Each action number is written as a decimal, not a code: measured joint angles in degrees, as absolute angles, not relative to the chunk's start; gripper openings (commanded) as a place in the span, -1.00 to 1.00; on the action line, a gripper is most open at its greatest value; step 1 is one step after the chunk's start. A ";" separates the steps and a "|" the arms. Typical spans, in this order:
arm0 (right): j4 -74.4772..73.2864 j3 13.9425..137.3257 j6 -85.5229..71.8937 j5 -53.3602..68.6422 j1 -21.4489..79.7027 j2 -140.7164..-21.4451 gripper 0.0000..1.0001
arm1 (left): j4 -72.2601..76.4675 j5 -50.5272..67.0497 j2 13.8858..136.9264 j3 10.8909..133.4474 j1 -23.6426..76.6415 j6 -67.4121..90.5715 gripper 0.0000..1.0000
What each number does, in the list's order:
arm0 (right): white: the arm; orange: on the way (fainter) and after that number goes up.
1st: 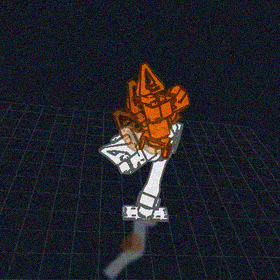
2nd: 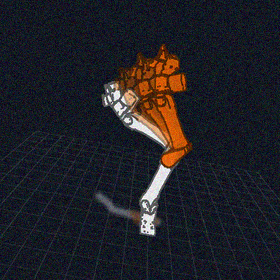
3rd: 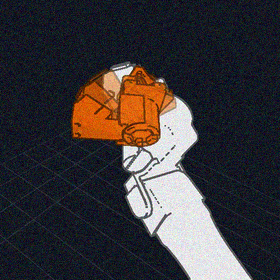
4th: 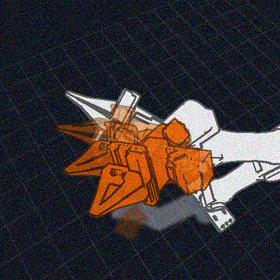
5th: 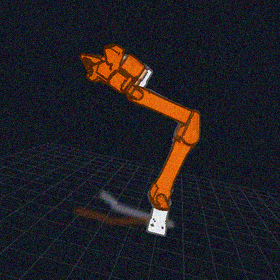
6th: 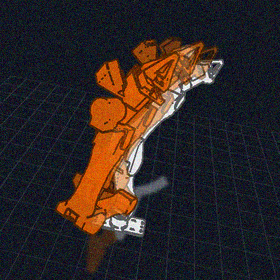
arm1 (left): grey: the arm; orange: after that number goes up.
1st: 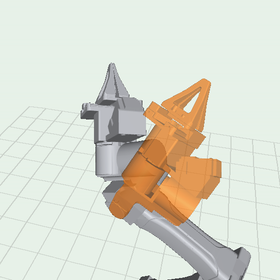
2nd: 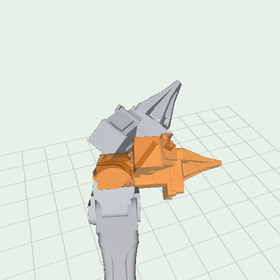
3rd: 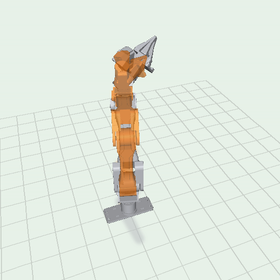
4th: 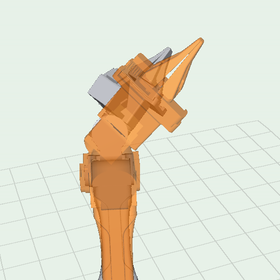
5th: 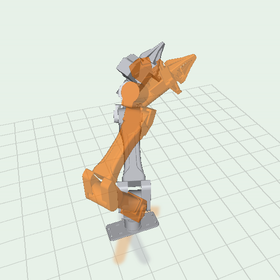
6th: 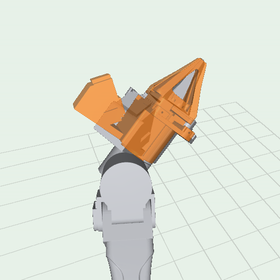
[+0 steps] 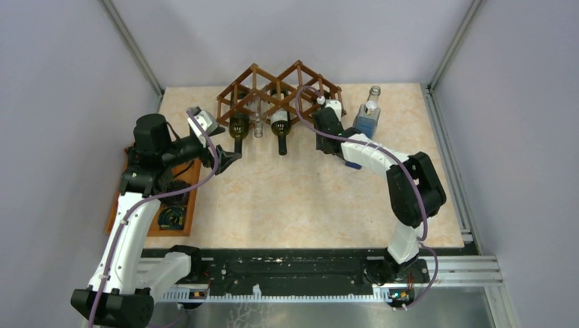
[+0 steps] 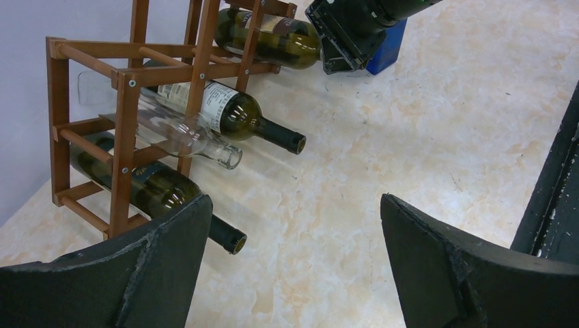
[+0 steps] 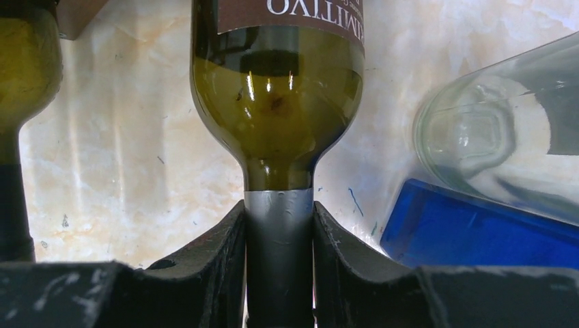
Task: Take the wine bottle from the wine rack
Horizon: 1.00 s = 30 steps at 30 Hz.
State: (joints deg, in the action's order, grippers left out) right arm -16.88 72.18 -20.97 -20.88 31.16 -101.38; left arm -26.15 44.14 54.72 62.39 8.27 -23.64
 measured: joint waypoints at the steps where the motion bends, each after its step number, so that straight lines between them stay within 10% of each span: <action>1: -16.64 72.03 -21.21 -21.21 31.44 -101.34 -1.00 | -26.15 44.14 54.65 62.26 8.27 -23.64 0.97; 30: -9.76 57.06 -28.32 -22.50 36.75 -94.00 -0.98 | -26.15 44.47 53.89 62.15 8.27 -23.62 0.97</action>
State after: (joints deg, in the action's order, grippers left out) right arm -9.76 57.06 -28.32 -22.50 36.75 -94.00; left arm -26.15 44.47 53.89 62.15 8.27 -23.62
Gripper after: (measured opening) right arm 0.329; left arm 0.987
